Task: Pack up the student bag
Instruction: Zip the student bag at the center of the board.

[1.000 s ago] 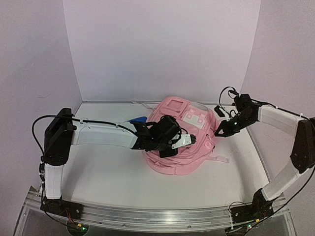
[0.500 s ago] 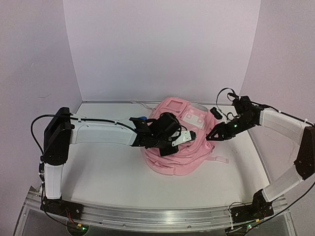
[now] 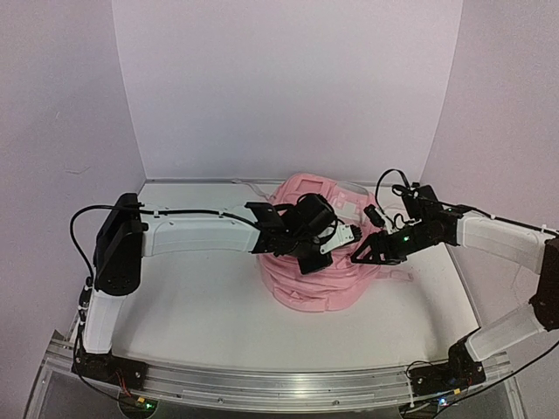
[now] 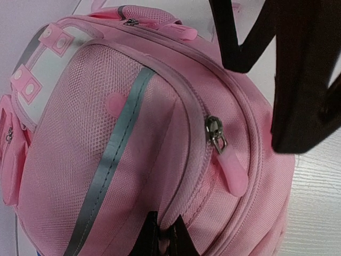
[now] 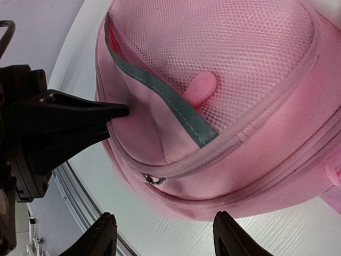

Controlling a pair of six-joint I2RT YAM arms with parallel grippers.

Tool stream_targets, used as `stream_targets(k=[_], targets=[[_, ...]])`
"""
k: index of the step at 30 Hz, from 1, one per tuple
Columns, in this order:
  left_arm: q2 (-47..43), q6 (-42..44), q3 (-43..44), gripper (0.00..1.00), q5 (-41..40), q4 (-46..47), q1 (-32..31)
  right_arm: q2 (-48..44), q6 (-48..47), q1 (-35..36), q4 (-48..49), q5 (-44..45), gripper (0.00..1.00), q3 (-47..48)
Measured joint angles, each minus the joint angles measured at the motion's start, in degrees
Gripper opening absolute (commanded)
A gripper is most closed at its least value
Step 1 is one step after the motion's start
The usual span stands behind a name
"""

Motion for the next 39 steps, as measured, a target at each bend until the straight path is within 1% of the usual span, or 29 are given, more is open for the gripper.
stream_targets(k=[13,18,21,25,29,32,39], targets=[[0.77,-3.22,1.23,0.00,0.65,0.01,0.01,2.77,7.64,4.31,9.14,9.96,0.62,-0.92],[0.77,-4.09,1.21,0.00,0.63,0.07,0.02,2.63,7.70,4.66,9.67,11.14,0.57,-1.26],[0.77,-4.65,1.03,0.00,0.63,0.53,0.01,1.89,5.90,4.84,8.84,12.84,0.53,-1.26],[0.76,-5.01,0.28,0.00,0.64,2.37,-0.11,0.42,2.11,2.20,5.53,13.46,0.51,-1.06],[0.74,-5.53,0.07,0.00,0.58,2.79,-0.14,-0.25,-1.26,-2.95,1.15,14.77,0.51,-0.12],[0.74,-5.89,0.07,0.00,0.60,2.81,-0.14,-0.87,-2.91,-4.83,-0.76,13.82,0.52,0.87],[0.74,-6.16,0.07,0.00,0.60,2.94,-0.14,-4.82,-3.48,-3.85,-2.19,5.43,0.53,1.04]])
